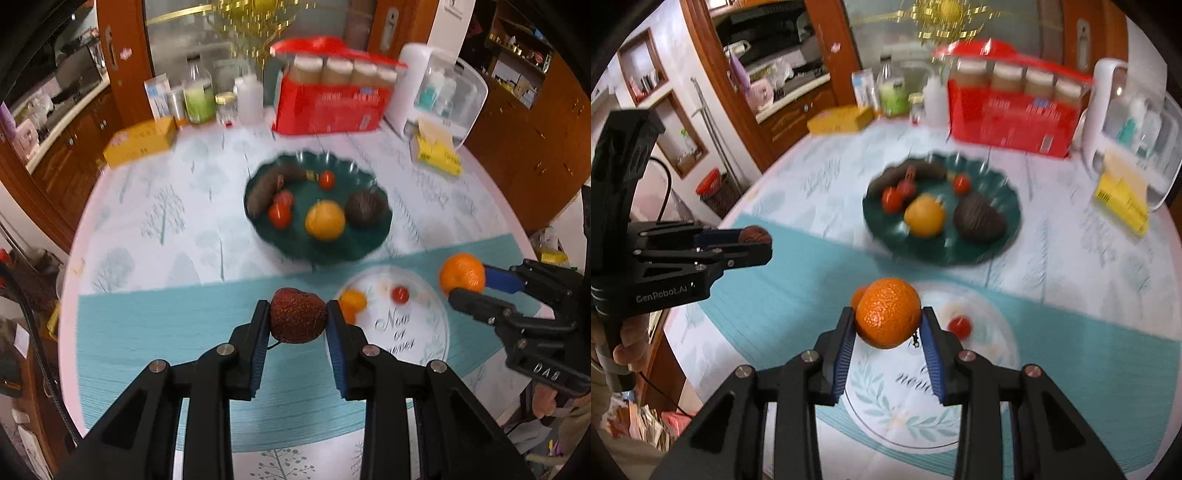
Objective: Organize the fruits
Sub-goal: 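Carry lychee and orange onto the green plate and open both grippers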
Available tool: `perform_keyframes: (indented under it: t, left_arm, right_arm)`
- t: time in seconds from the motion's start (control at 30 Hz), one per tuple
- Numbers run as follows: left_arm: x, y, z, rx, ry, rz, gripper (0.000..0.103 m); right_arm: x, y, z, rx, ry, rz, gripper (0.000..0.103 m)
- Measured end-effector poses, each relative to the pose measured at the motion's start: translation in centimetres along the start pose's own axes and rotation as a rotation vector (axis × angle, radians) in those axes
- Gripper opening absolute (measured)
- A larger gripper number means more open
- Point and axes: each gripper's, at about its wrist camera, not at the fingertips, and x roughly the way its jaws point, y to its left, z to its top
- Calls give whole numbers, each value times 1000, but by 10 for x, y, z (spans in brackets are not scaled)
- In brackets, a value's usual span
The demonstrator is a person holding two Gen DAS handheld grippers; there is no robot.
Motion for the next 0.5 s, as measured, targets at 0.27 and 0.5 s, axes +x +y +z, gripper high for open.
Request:
perform_keyframes:
  t: [0.27, 0.5]
  left_arm:
    - [-61, -12, 60, 66, -92, 70, 28]
    - [-79, -20, 122, 107, -145, 126, 28]
  right_arm:
    - [-65, -11, 73, -38, -119, -80, 35]
    - [-99, -30, 136, -39, -205, -186, 35]
